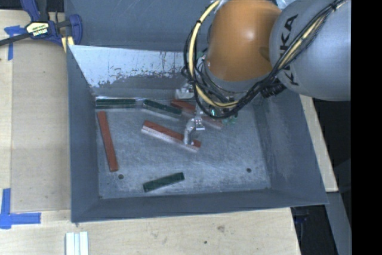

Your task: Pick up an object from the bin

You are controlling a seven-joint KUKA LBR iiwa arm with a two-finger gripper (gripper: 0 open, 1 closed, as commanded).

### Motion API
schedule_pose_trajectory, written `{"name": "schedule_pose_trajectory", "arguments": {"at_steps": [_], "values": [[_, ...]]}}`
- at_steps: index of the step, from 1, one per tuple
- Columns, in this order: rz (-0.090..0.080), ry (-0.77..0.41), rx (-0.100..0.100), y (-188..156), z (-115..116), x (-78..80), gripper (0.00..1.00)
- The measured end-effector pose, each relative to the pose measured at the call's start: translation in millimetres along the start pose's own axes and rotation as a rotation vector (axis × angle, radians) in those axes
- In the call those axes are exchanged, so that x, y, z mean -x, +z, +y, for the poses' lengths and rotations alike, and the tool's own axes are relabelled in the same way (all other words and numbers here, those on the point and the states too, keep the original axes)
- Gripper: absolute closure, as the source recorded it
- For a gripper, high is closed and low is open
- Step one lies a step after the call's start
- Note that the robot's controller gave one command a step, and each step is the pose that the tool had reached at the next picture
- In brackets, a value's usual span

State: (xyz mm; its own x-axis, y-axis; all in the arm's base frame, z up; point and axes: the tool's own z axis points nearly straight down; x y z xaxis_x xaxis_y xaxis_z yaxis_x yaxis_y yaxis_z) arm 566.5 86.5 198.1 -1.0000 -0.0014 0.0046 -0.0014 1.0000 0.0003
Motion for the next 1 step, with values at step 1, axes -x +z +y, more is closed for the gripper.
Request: {"name": "schedule_pose_trajectory", "arguments": {"at_steps": [1], "values": [[-0.004, 0.0, 0.0, -2.2, -0.1, 0.6, 0.0]]}}
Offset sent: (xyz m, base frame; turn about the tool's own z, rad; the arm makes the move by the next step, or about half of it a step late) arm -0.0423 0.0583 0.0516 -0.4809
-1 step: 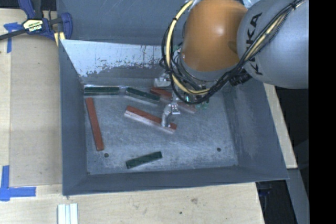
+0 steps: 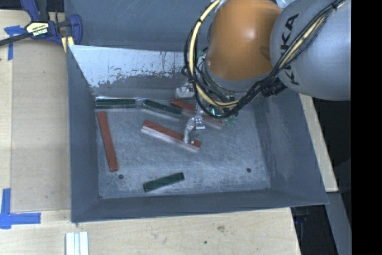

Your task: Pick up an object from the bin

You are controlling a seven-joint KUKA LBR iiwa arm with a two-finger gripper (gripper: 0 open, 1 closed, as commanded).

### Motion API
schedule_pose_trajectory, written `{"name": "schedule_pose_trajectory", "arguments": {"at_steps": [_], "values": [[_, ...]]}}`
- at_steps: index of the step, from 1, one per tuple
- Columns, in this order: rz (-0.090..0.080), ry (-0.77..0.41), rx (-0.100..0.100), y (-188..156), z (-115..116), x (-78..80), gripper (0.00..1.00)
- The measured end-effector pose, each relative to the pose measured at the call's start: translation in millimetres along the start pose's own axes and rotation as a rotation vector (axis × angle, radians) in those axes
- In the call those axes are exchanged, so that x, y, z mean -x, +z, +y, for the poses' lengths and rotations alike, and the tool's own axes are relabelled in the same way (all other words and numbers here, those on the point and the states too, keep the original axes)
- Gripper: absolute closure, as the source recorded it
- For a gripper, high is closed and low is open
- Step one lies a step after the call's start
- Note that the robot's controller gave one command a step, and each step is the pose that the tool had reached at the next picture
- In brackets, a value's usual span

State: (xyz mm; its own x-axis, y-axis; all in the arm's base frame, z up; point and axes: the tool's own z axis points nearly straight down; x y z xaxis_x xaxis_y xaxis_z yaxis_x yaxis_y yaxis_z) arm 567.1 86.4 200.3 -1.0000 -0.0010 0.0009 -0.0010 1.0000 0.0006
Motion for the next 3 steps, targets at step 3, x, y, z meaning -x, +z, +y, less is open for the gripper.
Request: {"name": "schedule_pose_trajectory", "arguments": {"at_steps": [3], "values": [[-0.007, -0.257, -0.001, 74.1, 10.4, -17.0, 0.0]]}}
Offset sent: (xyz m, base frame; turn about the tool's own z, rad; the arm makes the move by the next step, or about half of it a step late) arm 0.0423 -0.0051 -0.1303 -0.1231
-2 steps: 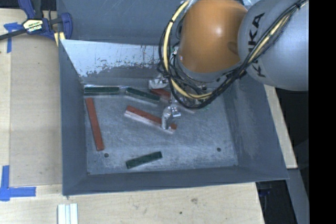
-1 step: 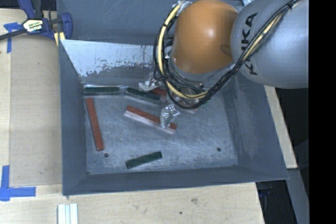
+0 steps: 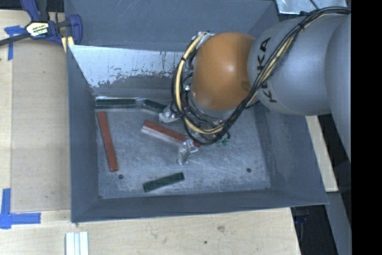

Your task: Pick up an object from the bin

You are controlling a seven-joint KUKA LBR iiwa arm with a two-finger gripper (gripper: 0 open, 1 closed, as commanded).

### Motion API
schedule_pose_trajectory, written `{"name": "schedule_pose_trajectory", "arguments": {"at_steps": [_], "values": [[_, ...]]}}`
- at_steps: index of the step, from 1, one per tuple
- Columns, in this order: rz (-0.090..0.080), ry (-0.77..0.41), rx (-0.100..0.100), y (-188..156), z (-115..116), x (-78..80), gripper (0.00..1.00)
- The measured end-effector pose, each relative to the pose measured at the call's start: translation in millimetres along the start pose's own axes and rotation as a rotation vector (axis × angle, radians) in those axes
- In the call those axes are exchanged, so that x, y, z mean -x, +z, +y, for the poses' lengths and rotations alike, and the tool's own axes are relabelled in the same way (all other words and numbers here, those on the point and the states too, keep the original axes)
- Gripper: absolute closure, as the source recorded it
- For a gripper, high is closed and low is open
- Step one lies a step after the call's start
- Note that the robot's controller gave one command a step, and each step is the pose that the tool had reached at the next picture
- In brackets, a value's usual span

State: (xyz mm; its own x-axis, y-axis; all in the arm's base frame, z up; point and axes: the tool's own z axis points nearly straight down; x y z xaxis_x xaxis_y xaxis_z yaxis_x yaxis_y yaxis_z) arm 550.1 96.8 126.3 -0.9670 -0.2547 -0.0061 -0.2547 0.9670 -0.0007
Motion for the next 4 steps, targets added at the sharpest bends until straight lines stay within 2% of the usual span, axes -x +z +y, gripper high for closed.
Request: {"name": "schedule_pose_trajectory", "arguments": {"at_steps": [1, 2, 3, 4], "values": [[-0.02, 0.162, 0.003, 46.6, -12.8, 62.7, 1.0], [-0.02, 0.162, 0.003, 46.6, -12.8, 62.7, 1.0], [0.003, 0.22, 0.0, -68.9, -2.3, 49.8, 1.0], [0.003, 0.22, 0.0, -68.8, -2.4, 49.7, 1.0]]}}
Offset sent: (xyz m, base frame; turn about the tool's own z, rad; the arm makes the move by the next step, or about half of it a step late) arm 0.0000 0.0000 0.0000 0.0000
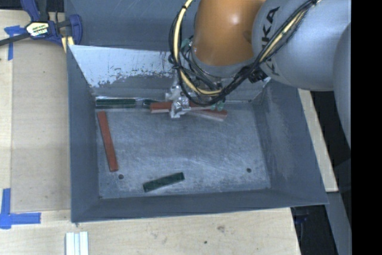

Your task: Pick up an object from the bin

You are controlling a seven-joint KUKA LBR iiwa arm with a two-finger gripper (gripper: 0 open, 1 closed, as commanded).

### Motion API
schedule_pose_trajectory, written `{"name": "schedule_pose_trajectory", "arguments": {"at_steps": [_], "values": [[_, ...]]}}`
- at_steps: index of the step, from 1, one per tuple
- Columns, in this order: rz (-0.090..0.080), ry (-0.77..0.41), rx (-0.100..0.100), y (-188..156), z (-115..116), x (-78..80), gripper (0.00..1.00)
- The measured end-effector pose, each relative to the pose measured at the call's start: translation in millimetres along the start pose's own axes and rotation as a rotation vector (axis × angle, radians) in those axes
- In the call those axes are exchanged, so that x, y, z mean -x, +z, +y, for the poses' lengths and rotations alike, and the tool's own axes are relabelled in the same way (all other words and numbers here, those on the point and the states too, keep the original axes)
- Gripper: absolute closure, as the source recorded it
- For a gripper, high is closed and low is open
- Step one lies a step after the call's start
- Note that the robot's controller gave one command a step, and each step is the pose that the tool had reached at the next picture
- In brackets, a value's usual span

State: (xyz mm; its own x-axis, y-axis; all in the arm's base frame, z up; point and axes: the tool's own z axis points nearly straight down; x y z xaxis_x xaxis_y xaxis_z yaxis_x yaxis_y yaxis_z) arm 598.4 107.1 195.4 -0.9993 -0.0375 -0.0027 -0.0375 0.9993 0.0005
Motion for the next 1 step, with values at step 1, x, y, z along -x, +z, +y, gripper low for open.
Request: {"name": "schedule_pose_trajectory", "arguments": {"at_steps": [1], "values": [[-0.003, -0.387, 0.0, -135.6, -16.8, 1.5, 1.0]]}}
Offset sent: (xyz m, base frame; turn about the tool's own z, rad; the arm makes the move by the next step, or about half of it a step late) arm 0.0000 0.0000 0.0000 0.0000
